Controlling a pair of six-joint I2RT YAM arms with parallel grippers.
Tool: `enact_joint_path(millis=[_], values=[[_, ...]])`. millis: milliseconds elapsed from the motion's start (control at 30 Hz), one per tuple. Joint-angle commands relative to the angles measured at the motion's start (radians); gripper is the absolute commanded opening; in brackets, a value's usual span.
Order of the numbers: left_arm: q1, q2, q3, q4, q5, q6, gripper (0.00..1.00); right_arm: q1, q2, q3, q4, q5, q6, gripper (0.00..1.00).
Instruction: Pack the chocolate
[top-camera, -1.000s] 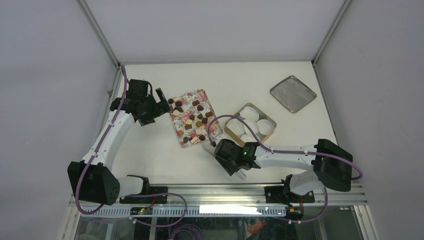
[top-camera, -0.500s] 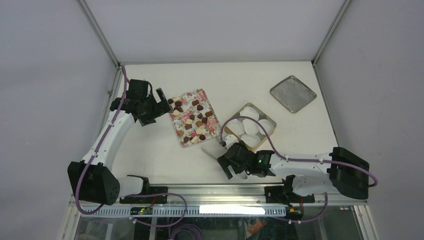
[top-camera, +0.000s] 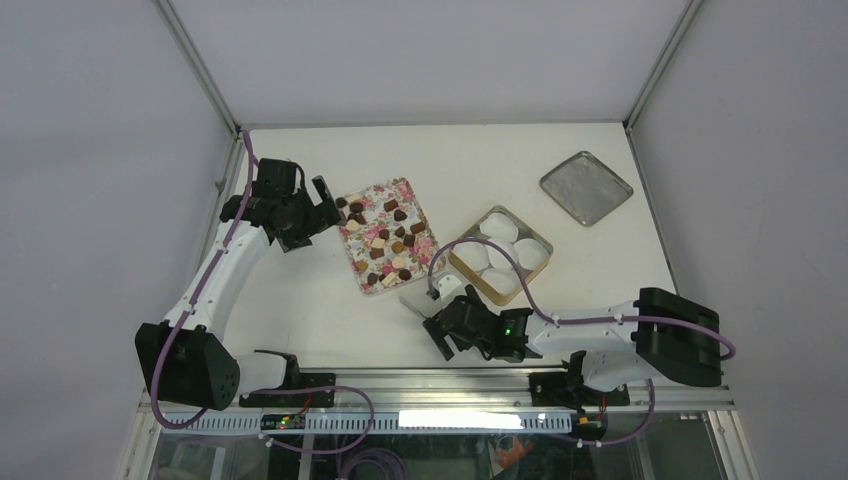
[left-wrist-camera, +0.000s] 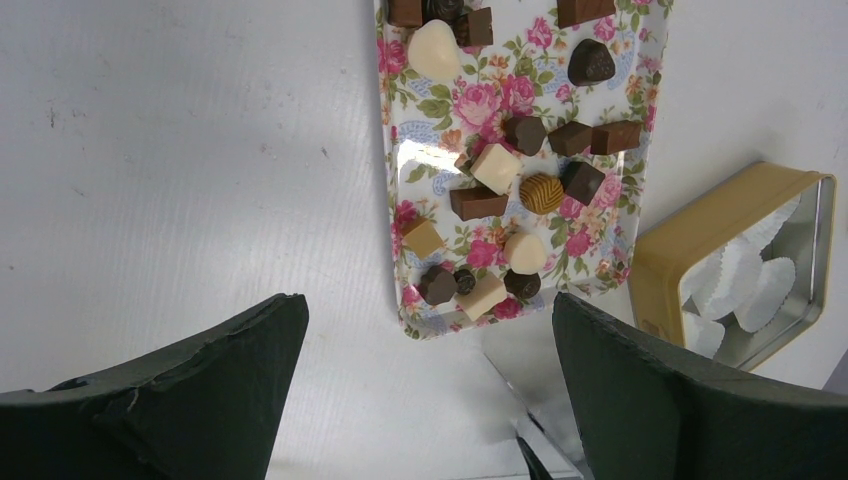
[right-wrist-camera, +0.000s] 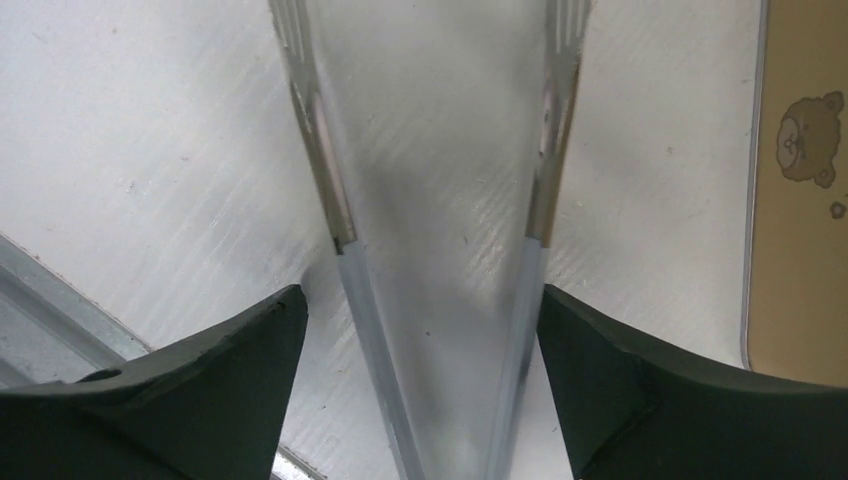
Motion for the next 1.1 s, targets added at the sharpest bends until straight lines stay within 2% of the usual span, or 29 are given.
enact_joint_path(millis=[0, 133, 467, 533, 600, 633, 833, 967, 1067], values=[[0.004, -0.028, 0.022, 0.029, 0.018, -0.005, 0.99, 0.007, 0.008, -0.01, 0.034, 0.04, 0.021, 0.82], [0.004, -0.029, 0.019, 0.029, 0.013, -0.002, 0.99, 0.008, -0.018, -0.032, 0.016, 0.055, 0.042, 0.77], [0.004, -0.031, 0.014, 0.03, 0.023, -0.004, 0.99, 0.068, -0.024, -0.024, -0.057, 0.111, 0.124, 0.77], [0.004, -0.032, 0.016, 0.032, 0.024, -0.003, 0.99, 0.087, -0.018, -0.031, -0.06, 0.133, 0.146, 0.75], [0.004, -0.03, 0.017, 0.035, 0.024, -0.003, 0.99, 0.099, -0.004, -0.033, -0.056, 0.155, 0.16, 0.63], [0.004, -0.027, 0.019, 0.034, 0.025, -0.003, 0.99, 0.104, 0.005, -0.029, -0.06, 0.168, 0.167, 0.51], [0.004, -0.021, 0.026, 0.035, 0.031, -0.001, 0.99, 0.119, -0.046, 0.006, -0.119, 0.143, 0.1, 0.0], [0.004, -0.026, 0.023, 0.036, 0.026, 0.004, 0.99, 0.119, -0.153, 0.119, -0.326, 0.101, 0.065, 0.0], [0.004, -0.025, 0.024, 0.036, 0.022, 0.003, 0.99, 0.114, -0.235, 0.236, -0.49, 0.14, 0.053, 0.0]])
